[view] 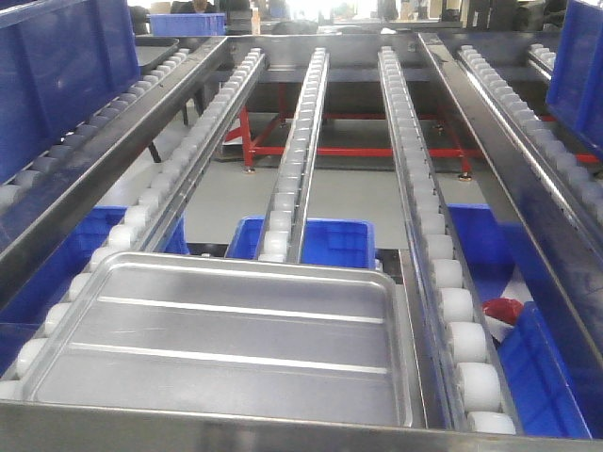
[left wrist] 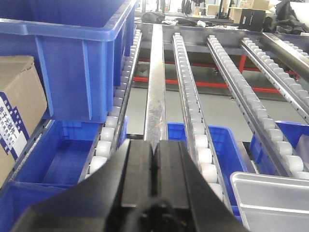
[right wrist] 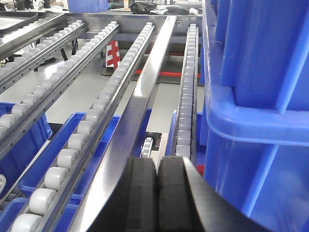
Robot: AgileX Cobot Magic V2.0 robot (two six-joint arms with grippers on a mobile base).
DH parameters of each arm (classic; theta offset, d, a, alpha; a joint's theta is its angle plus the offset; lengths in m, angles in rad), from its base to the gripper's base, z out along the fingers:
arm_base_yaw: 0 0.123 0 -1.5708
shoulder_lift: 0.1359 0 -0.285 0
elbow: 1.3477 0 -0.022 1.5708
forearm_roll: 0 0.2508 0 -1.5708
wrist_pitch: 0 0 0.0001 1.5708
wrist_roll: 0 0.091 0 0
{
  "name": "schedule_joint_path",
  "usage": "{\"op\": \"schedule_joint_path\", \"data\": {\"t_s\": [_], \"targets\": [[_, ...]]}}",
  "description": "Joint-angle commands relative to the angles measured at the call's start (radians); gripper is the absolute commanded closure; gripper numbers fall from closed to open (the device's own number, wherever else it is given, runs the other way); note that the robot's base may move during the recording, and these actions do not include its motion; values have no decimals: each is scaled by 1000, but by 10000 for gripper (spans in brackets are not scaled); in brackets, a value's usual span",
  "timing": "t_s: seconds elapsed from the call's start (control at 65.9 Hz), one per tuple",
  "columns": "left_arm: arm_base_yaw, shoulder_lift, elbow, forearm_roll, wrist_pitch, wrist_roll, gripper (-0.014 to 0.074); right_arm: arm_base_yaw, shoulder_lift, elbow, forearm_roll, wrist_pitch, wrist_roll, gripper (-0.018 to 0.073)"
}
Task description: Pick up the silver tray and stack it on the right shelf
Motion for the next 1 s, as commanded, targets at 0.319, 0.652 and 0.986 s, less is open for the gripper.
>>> {"op": "schedule_joint_path", "data": {"t_s": [0.319, 0.652, 0.986], "targets": [[-3, -16, 18, -4, -86, -3, 697, -6, -21, -18, 4, -91, -2, 504], [-3, -16, 18, -6, -111, -3, 697, -7, -21, -18, 4, -112, -2, 504], [-3, 2, -65, -154, -229, -3, 697, -5, -21, -50, 10, -271, 20, 504]]}}
